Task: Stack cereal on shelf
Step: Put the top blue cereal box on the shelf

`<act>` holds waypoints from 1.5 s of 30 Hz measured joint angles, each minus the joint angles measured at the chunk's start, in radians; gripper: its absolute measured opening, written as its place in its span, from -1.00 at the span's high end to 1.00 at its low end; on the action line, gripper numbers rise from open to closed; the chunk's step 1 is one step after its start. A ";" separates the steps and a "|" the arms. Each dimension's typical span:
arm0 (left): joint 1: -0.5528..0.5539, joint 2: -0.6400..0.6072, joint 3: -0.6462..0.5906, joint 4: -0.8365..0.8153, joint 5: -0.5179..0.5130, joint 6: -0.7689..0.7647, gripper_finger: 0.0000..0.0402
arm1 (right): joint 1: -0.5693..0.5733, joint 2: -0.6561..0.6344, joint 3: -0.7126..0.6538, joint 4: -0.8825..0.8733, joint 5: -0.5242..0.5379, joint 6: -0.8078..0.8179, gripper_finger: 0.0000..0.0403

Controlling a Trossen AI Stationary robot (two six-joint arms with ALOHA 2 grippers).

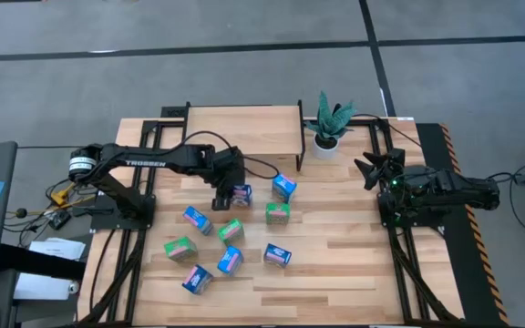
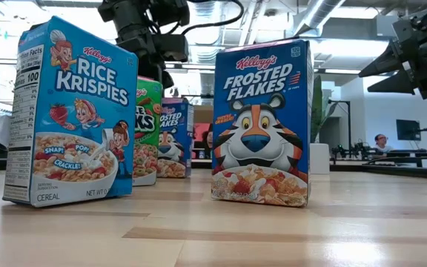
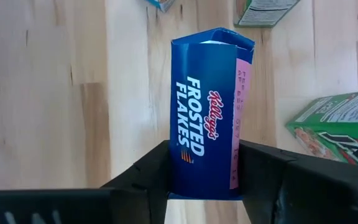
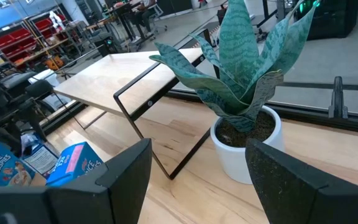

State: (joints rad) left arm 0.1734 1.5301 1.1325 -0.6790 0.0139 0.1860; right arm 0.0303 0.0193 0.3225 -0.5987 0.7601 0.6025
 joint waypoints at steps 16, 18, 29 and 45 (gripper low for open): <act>0.026 -0.005 0.495 -0.138 -0.184 0.043 0.31 | 0.000 0.000 0.000 0.000 0.000 0.000 -0.42; 0.053 -0.005 0.529 -0.117 -0.183 0.069 0.31 | 0.000 0.000 0.000 0.000 0.000 0.000 -0.42; 0.263 0.182 0.885 -0.244 -0.078 0.148 0.31 | 0.000 0.000 0.000 -0.004 -0.003 0.000 -0.42; 0.383 0.518 1.205 -0.371 0.044 0.264 0.31 | 0.000 0.000 0.000 -0.008 -0.003 0.000 -0.42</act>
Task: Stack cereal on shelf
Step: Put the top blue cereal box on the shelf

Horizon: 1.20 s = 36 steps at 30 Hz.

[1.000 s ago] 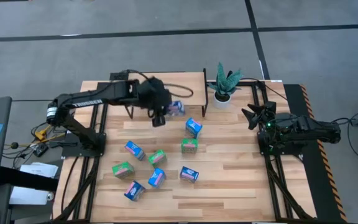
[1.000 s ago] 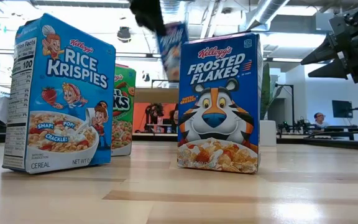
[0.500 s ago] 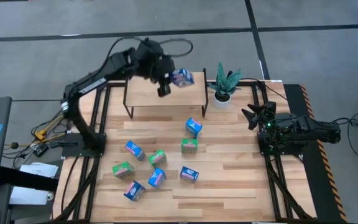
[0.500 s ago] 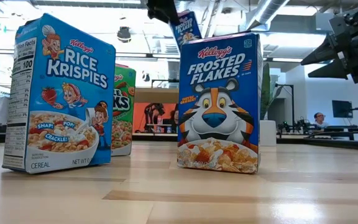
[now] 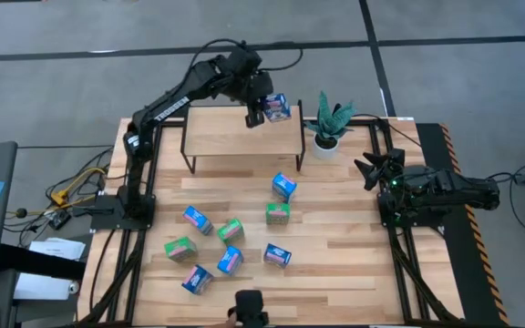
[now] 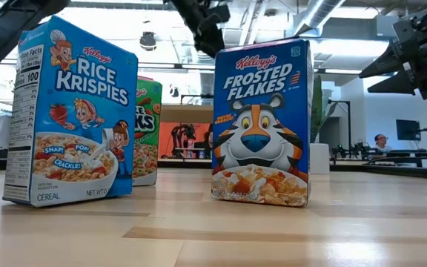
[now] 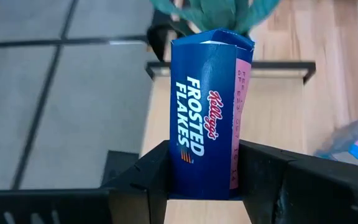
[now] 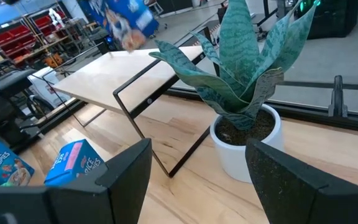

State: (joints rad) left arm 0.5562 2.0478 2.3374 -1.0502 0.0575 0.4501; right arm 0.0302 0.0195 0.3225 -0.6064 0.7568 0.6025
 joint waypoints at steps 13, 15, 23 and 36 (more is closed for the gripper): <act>0.030 0.033 -0.001 0.061 0.021 0.090 0.11 | 0.000 0.000 0.000 0.000 0.001 0.011 -0.42; 0.034 0.033 -0.001 0.071 0.024 0.089 0.03 | 0.000 0.000 0.000 0.000 0.001 0.011 -0.42; 0.039 0.033 -0.025 0.118 0.040 0.053 -0.09 | 0.000 0.000 0.000 -0.004 0.002 0.010 -0.42; 0.005 0.025 -0.001 0.219 -0.092 0.037 -0.09 | 0.000 0.000 0.000 -0.007 0.003 0.010 -0.42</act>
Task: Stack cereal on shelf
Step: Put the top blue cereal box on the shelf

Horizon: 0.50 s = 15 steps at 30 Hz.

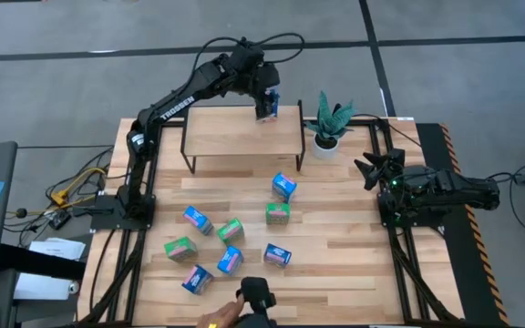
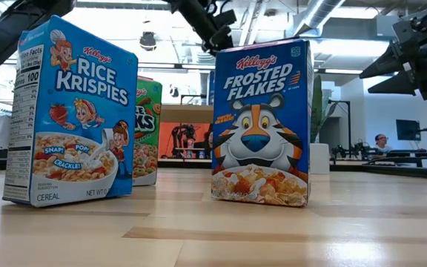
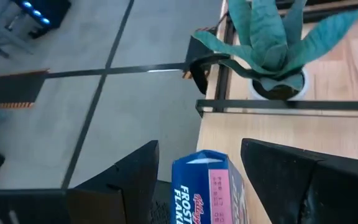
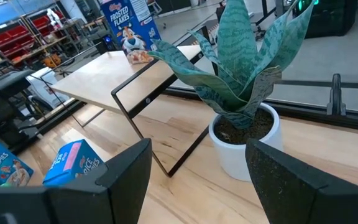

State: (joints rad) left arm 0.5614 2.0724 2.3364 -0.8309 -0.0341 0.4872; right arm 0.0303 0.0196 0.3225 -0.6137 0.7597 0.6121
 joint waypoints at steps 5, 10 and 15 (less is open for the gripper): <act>-0.038 -0.043 0.018 -0.025 -0.077 -0.069 -0.07 | 0.000 0.000 0.000 0.000 0.000 0.000 -0.42; -0.044 -0.166 0.016 -0.132 -0.151 -0.168 0.37 | 0.000 0.000 0.000 0.000 0.000 -0.003 -0.42; 0.033 -0.234 0.000 -0.306 0.029 -0.323 0.93 | 0.000 0.000 0.000 0.000 0.001 -0.003 -0.42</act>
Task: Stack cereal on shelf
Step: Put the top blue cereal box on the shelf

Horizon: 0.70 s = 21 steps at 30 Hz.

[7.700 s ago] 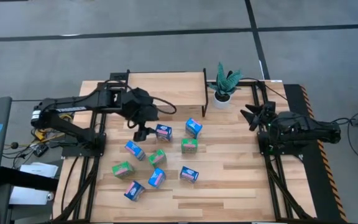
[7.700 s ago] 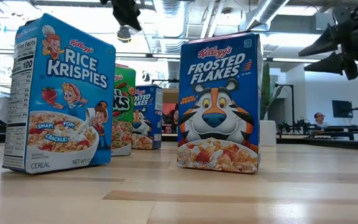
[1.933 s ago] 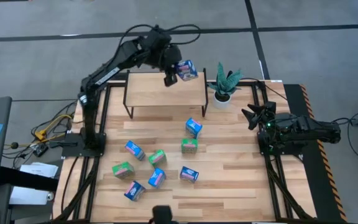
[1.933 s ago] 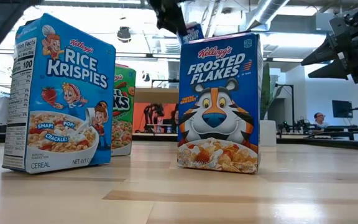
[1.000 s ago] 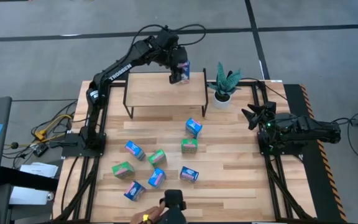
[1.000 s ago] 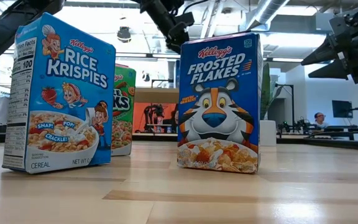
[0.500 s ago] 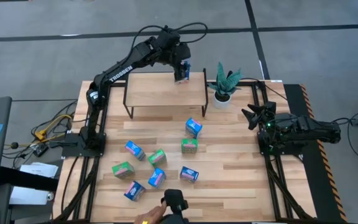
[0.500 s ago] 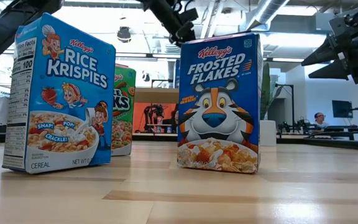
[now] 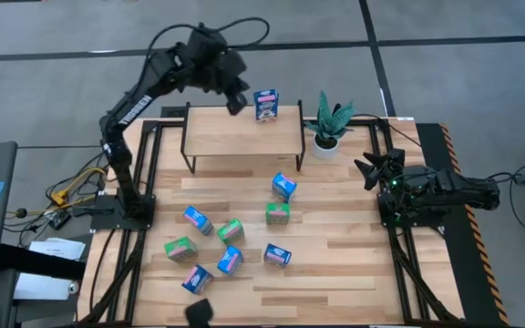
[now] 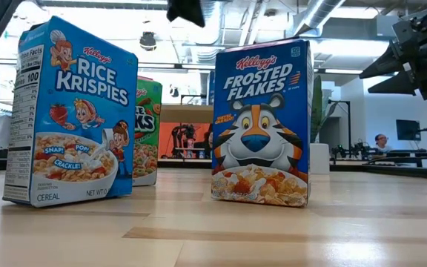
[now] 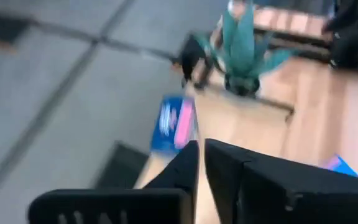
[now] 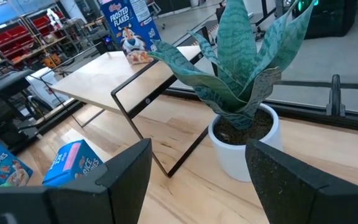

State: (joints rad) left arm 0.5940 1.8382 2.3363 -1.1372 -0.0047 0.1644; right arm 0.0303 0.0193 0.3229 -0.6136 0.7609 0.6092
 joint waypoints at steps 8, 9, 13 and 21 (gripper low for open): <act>0.034 -0.001 -0.226 0.116 -0.044 -0.046 1.00 | 0.000 0.000 0.000 0.000 0.000 0.000 -0.42; 0.034 -0.002 -0.257 0.136 -0.044 -0.046 1.00 | 0.000 0.000 0.000 0.000 0.000 0.001 -0.42; 0.052 -0.071 -0.424 0.267 -0.041 -0.044 1.00 | 0.000 0.000 0.000 0.000 0.000 0.001 -0.42; 0.113 -0.333 -0.890 0.722 0.058 -0.153 1.00 | 0.000 0.000 0.000 0.000 0.000 0.003 -0.42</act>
State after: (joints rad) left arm 0.7071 1.5056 1.4462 -0.4154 0.0533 0.0109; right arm 0.0303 0.0195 0.3229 -0.6136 0.7609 0.6125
